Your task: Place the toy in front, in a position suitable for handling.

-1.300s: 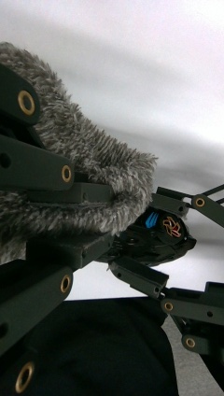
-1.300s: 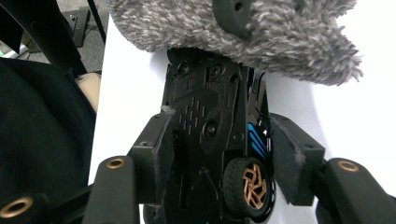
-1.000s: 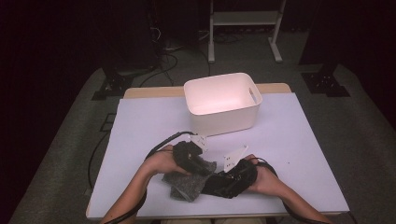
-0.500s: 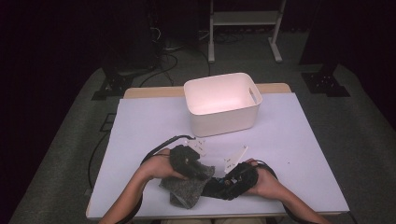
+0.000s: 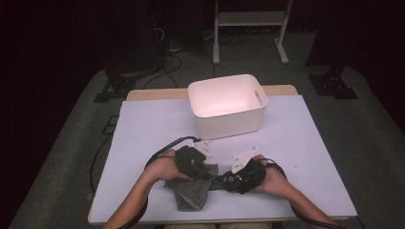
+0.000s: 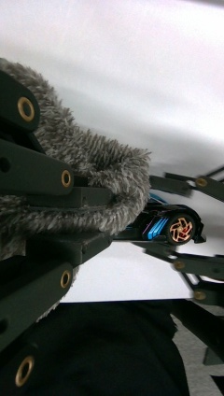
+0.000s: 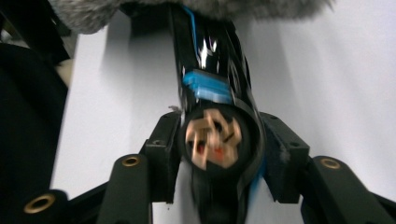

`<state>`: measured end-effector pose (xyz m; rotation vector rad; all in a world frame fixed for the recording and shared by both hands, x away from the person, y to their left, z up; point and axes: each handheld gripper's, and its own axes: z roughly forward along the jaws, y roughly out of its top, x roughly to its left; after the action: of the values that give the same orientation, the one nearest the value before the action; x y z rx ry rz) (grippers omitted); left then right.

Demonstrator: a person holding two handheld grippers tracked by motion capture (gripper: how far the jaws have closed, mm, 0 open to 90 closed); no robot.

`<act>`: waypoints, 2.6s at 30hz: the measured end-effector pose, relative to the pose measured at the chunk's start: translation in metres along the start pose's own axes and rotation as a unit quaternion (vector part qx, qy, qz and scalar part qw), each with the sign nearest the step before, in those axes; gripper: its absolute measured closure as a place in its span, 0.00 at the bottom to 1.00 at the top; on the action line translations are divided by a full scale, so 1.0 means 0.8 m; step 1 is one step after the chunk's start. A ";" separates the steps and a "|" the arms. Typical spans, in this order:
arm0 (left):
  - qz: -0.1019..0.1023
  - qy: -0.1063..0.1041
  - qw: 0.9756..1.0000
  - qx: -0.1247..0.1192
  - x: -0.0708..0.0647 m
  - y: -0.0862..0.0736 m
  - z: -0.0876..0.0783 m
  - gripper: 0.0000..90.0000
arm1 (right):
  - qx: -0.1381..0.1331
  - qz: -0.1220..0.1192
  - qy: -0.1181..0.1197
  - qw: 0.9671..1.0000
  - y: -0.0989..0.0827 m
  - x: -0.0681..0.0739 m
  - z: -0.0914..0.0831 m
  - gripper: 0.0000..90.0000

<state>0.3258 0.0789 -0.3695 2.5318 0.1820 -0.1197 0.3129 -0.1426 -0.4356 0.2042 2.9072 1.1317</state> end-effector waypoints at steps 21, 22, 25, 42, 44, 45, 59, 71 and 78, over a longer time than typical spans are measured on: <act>0.076 -0.016 0.997 0.009 -0.022 0.069 0.052 0.91 | -0.025 0.023 -0.024 0.999 -0.015 0.009 -0.011 0.72; 0.078 -0.012 0.997 0.012 -0.022 0.066 0.049 0.90 | -0.026 0.023 -0.023 0.999 -0.015 0.009 -0.011 0.72; 0.068 -0.003 0.998 0.015 -0.020 0.051 0.036 0.90 | -0.024 0.024 -0.022 0.999 -0.014 0.010 -0.011 0.72; 0.070 -0.009 0.997 0.001 -0.016 0.062 0.045 0.90 | -0.028 0.034 -0.018 0.999 -0.016 0.006 -0.010 0.72; 0.065 -0.003 0.998 0.003 -0.016 0.056 0.040 0.90 | -0.027 0.033 -0.018 0.999 -0.016 0.006 -0.010 0.72; 0.062 0.000 0.998 0.003 -0.016 0.052 0.036 0.90 | -0.024 0.031 -0.019 0.999 -0.015 0.006 -0.010 0.72; 0.009 0.048 0.999 0.003 -0.020 -0.040 -0.028 0.89 | -0.011 0.026 -0.019 0.999 -0.013 0.006 -0.011 0.73; 0.027 0.019 0.999 -0.020 -0.014 -0.012 -0.004 0.89 | 0.013 0.013 -0.006 1.000 0.007 0.001 0.003 0.69; 0.006 0.037 0.999 -0.028 -0.012 -0.039 -0.024 0.89 | 0.027 0.016 -0.008 0.999 -0.004 -0.001 -0.010 0.74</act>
<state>0.3126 0.1141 -0.3701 2.4825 0.1971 -0.0155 0.3126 -0.1503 -0.4323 0.2594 2.9329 1.0513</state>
